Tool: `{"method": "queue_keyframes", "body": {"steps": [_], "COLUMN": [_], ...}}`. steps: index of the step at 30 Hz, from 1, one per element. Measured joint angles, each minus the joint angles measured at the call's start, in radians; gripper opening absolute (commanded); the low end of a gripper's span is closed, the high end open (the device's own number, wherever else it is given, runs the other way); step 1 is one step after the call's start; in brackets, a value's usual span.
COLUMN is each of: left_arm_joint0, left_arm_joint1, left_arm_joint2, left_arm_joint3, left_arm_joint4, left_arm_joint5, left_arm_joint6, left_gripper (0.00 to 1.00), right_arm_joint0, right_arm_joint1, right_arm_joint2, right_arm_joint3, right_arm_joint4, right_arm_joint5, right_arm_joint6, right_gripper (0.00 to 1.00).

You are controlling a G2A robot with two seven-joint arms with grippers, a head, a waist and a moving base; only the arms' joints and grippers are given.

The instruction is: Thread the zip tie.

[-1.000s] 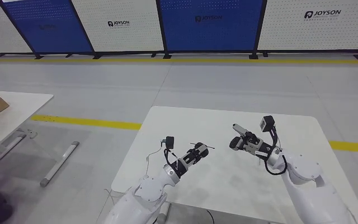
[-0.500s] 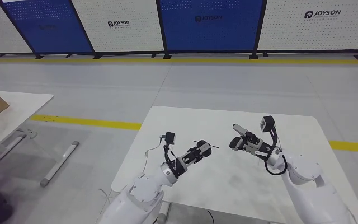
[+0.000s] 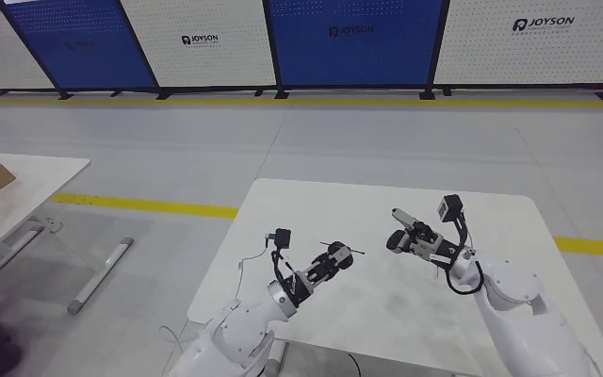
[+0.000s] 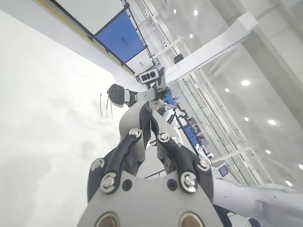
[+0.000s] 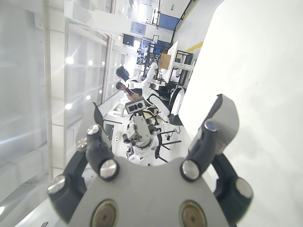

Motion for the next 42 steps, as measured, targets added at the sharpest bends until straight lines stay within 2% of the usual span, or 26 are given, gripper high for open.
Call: {"method": "queue_keyframes", "body": {"steps": [8,10,15,22,26,39,40,42], "left_arm_joint0": [0.0,0.0,0.0,0.0,0.0,0.0,0.0,0.0], "left_arm_joint1": [0.0,0.0,0.0,0.0,0.0,0.0,0.0,0.0], "left_arm_joint2": [0.0,0.0,0.0,0.0,0.0,0.0,0.0,0.0], "left_arm_joint3": [0.0,0.0,0.0,0.0,0.0,0.0,0.0,0.0], "left_arm_joint4": [0.0,0.0,0.0,0.0,0.0,0.0,0.0,0.0], "left_arm_joint5": [0.0,0.0,0.0,0.0,0.0,0.0,0.0,0.0], "left_arm_joint6": [0.001,0.001,0.001,0.001,0.001,0.001,0.001,0.001], "left_gripper": [0.0,0.0,0.0,0.0,0.0,0.0,0.0,0.0], "right_arm_joint0": [0.0,0.002,0.051,0.066,0.084,0.083,0.082,0.08], "right_arm_joint1": [0.0,0.003,0.026,0.059,0.078,0.078,0.079,0.083], "right_arm_joint2": [0.0,-0.005,0.011,0.08,0.081,0.086,0.078,0.054], "right_arm_joint3": [-0.002,-0.014,-0.037,-0.128,-0.161,-0.161,-0.17,-0.206], "right_arm_joint4": [-0.002,-0.037,-0.222,-0.404,-0.584,-0.567,-0.582,-0.679], "right_arm_joint5": [-0.001,-0.002,0.107,0.19,0.252,0.254,0.255,0.291], "right_arm_joint6": [-0.001,-0.004,0.088,0.149,0.219,0.203,0.189,0.143], "right_gripper": [1.0,1.0,1.0,1.0,1.0,1.0,1.0,1.0]}}
